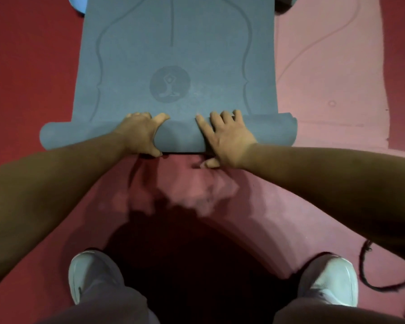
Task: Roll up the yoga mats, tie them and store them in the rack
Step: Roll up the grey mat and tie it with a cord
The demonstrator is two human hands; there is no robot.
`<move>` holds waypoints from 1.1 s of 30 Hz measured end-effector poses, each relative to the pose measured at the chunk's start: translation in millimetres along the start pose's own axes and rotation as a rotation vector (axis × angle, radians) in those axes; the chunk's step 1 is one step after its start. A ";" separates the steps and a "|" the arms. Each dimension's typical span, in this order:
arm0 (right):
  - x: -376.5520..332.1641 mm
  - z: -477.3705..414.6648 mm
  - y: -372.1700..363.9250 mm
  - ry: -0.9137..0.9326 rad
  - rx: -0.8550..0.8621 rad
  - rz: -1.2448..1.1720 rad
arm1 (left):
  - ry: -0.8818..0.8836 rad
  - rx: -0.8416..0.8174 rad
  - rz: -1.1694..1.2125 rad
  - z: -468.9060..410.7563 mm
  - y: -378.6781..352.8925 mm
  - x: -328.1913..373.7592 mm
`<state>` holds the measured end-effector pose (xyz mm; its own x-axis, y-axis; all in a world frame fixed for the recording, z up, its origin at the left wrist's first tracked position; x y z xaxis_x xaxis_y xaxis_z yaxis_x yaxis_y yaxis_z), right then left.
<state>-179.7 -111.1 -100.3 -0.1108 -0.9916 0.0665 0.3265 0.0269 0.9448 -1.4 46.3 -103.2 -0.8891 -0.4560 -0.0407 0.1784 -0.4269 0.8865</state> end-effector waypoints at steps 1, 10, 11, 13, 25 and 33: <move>-0.7 -0.3 0.1 -0.012 -0.036 0.009 | -0.004 -0.035 0.019 -1.0 4.5 -1.2; -21.1 13.3 10.1 0.114 -0.312 -0.609 | -0.135 -0.674 0.438 32.2 5.2 -6.2; -29.7 15.1 4.8 0.126 -0.349 -0.665 | -0.136 -0.689 0.442 39.1 -7.9 -6.9; -40.2 15.0 -5.1 0.139 -0.359 -0.696 | -0.162 -0.584 0.338 48.5 -24.9 -5.8; 6.7 -14.4 -4.4 -0.078 -0.115 -0.769 | -0.060 -0.129 0.325 36.1 -5.1 -33.5; -2.3 -30.0 16.7 -0.084 -0.028 -0.555 | -0.106 -0.070 0.133 39.6 -3.4 -2.7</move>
<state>-145.8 -112.1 -94.3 -0.3470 -0.8427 -0.4116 0.2228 -0.5003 0.8367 -16.3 79.9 -87.8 -0.8946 -0.4286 0.1266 0.3225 -0.4231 0.8467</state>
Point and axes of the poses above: each hand's wrist, its own z-axis away from the middle knuckle, its own y-axis out of the back of the hand, x = y × z, the point moved 2 cm from there along -z, towards the middle knuckle, and after that the axes turned 2 degrees about -z, right-handed, at the moved point
